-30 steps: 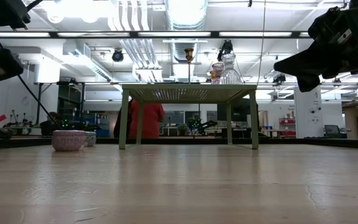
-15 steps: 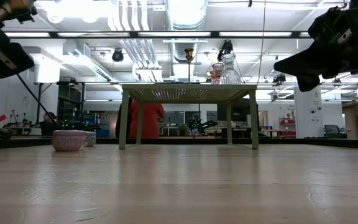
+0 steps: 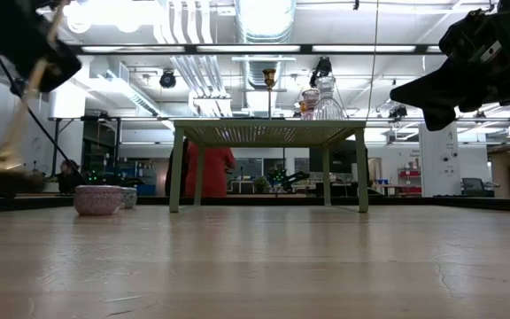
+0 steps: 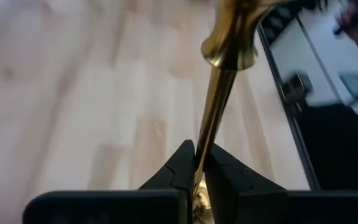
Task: Pick & Place candle stick holders
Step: Put the top gold candle holder on the shelf
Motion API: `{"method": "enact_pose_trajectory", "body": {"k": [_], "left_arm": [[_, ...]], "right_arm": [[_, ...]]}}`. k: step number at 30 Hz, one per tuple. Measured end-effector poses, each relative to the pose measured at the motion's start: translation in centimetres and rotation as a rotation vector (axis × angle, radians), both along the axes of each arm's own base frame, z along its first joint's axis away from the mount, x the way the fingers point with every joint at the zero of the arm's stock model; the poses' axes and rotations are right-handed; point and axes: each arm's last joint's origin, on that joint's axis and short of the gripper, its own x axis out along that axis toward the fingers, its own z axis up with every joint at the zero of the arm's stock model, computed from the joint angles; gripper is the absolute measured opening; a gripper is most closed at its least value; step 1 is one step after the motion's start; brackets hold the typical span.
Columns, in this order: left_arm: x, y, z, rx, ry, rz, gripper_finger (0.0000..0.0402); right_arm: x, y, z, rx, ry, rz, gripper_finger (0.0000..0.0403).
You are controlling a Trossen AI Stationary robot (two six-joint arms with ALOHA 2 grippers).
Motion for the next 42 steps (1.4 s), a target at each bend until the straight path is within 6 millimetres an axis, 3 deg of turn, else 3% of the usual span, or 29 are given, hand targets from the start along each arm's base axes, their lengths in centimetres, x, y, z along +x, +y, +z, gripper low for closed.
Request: {"method": "enact_pose_trajectory", "body": {"k": [13,17,24,33,42], "left_arm": [[3.8,0.7,1.8,0.136,-0.229,0.293,0.0023],[5.6,1.3,2.9,0.184,-0.240,0.323,0.0021],[8.6,3.3,5.6,0.223,-0.239,0.399,0.0025],[11.3,7.7,9.7,0.300,-0.254,0.516,0.0025],[15.0,13.3,12.4,0.288,-0.200,0.544,0.0027]], "right_arm": [[0.0,0.0,-0.1,-0.020,0.008,0.002,0.0009],[0.0,-0.1,0.1,0.010,-0.012,-0.004,0.0009],[-0.5,-0.2,1.5,-0.087,-0.113,0.003,0.0009],[-1.4,-0.7,1.8,-0.082,-0.112,0.103,0.0009],[-1.6,-1.4,0.2,-0.046,0.051,0.057,0.0009]]}}
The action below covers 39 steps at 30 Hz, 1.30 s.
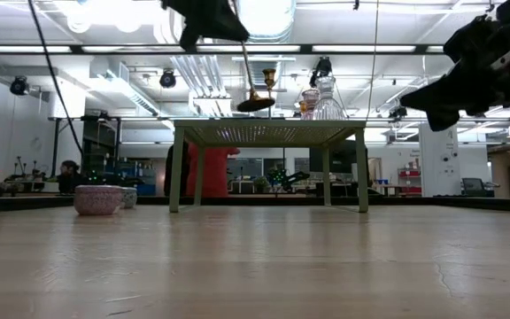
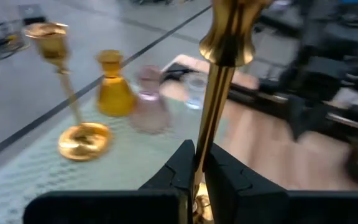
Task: Pick & Place candle stick holders
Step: Put the top gold candle holder on the shelf
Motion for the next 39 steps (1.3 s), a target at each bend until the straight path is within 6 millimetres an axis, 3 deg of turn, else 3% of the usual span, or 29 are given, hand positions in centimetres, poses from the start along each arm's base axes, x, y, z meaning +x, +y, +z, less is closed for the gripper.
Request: {"method": "enact_pose_trajectory", "body": {"k": [7,12,22,39], "left_arm": [[3.3,3.9,1.8,0.013,0.154,0.081,0.0028],[5.8,5.9,2.7,0.015,0.166,0.069,0.0029],[9.2,7.6,1.4,0.012,0.256,0.020,0.0028],[8.4,10.0,1.5,0.006,0.251,0.087,0.0029]], "right_arm": [[0.0,0.0,0.0,-0.002,-0.003,0.000,0.0009],[0.0,0.0,0.0,-0.005,-0.002,0.000,0.0009],[0.0,0.0,0.0,-0.001,-0.004,0.000,0.0009],[0.0,0.0,0.0,-0.001,-0.002,-0.001,0.0009]]}}
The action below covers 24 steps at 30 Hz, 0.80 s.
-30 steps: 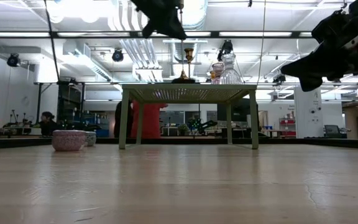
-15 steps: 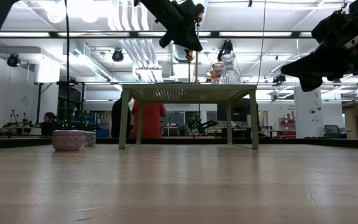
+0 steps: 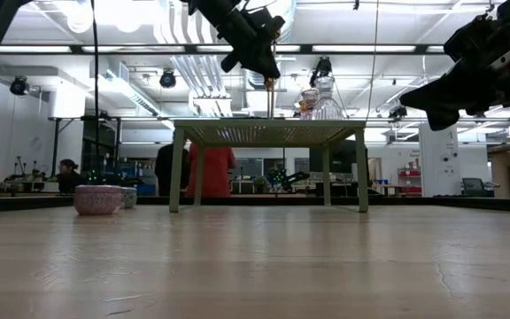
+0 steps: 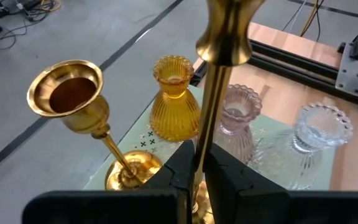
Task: Pick & Place candle stick holders
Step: Put the top gold candle holder on the shelf
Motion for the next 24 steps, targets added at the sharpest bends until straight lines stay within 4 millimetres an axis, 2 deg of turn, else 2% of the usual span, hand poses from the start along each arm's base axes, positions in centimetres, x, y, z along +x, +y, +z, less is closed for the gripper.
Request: {"method": "enact_pose_trajectory", "body": {"k": [24], "left_arm": [[0.02,0.15,-0.24,-0.007,-0.006,0.002,0.0030]], "right_arm": [[-0.01,0.00,-0.03,0.001,0.000,0.000,0.0009]]}}
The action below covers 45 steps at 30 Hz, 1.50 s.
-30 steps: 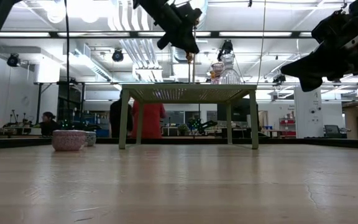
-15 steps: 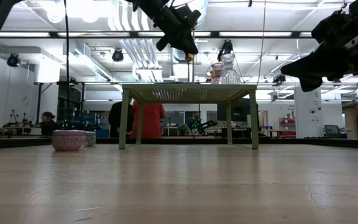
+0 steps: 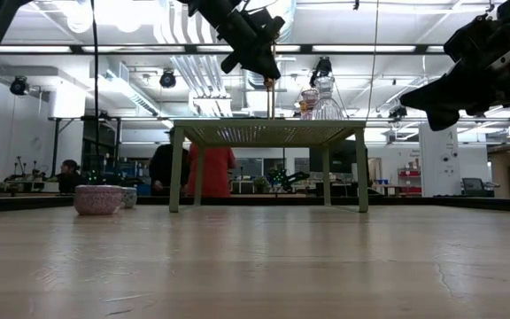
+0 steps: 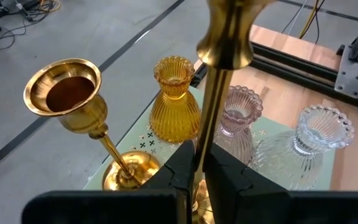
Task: Pick & Place candle stick holders
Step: Put the top gold candle holder on the shelf, then put the gold candle holder on the shelf
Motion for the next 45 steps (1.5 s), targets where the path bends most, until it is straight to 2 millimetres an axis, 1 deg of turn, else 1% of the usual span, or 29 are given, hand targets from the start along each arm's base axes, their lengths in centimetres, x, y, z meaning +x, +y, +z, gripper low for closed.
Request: {"method": "enact_pose_trajectory", "body": {"k": [3,5,13,18,21,25,29,33,39,42,45], "left_arm": [[-0.1,0.0,0.0,0.001,0.006,-0.002,0.0034],[-0.1,0.0,0.0,0.000,0.012,-0.003,0.0046],[-0.2,-0.1,-0.2,-0.006,0.033,-0.005,0.0129],[-0.7,-0.3,-0.3,-0.015,0.080,-0.012,0.0166],[-1.1,-0.5,-0.2,-0.006,0.114,-0.027,0.0177],[-1.7,-0.9,0.0,-0.017,0.143,-0.031,0.0179],[-2.7,-1.8,0.2,-0.037,0.213,-0.051,0.0179],[-3.9,-3.6,0.4,-0.057,0.309,-0.094,0.0179],[-6.6,-8.0,0.9,-0.076,0.412,-0.194,0.0179],[-8.5,-10.8,1.1,-0.064,0.437,-0.261,0.0179],[-11.2,-13.6,1.3,-0.040,0.453,-0.324,0.0179]], "right_arm": [[0.0,0.0,0.0,0.000,0.000,0.000,0.0009],[0.0,0.0,0.0,0.000,0.000,0.000,0.0009],[0.0,0.0,0.0,-0.001,0.001,0.000,0.0009],[0.0,0.0,0.0,0.002,0.001,0.000,0.0009],[0.0,0.0,0.0,0.002,0.002,0.000,0.0009],[0.0,0.0,-0.1,-0.002,0.004,0.001,0.0009],[0.0,0.0,-0.1,-0.013,0.006,0.002,0.0009],[0.0,0.0,-0.1,-0.009,0.005,0.002,0.0009],[0.0,0.0,-0.1,-0.008,0.004,0.002,0.0009],[0.0,0.0,-0.1,-0.007,0.004,0.002,0.0009],[0.0,0.0,0.0,-0.005,0.003,0.002,0.0009]]}}
